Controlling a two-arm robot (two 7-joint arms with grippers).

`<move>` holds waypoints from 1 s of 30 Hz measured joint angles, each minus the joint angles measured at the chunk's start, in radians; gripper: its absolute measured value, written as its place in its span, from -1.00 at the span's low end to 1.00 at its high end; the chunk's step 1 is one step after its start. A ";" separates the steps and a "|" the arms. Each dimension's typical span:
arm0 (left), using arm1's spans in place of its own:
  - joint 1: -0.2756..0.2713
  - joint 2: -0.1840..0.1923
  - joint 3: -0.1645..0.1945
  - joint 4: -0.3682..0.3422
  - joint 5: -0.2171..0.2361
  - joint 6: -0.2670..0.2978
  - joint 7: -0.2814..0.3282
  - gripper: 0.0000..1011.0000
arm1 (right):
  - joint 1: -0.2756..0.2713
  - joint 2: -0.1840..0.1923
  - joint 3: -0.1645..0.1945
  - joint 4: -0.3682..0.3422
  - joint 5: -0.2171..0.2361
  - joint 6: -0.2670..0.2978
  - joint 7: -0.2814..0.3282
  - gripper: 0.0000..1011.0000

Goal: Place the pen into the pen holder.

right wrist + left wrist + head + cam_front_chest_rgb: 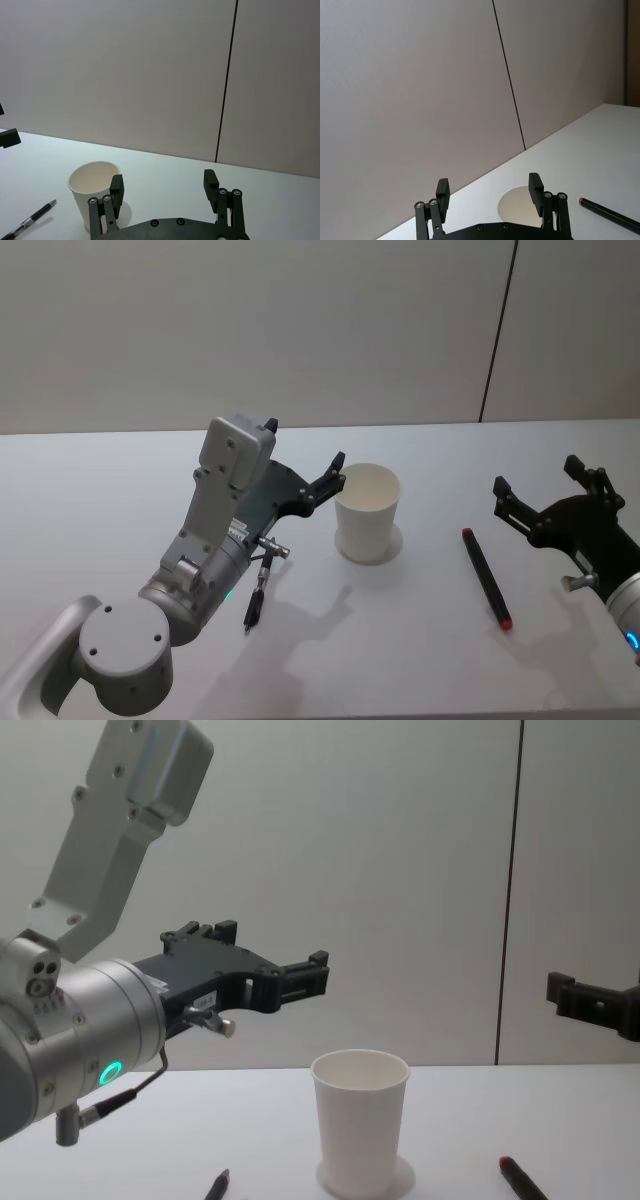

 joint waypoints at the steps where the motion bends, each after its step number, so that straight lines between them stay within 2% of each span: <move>1: 0.000 0.000 0.000 0.000 0.000 0.000 0.000 0.99 | 0.000 0.000 0.000 0.000 0.000 0.000 0.000 0.98; 30: 0.000 0.000 0.000 0.000 0.000 0.000 0.000 0.99 | 0.000 0.000 0.000 0.000 0.000 0.000 0.000 0.98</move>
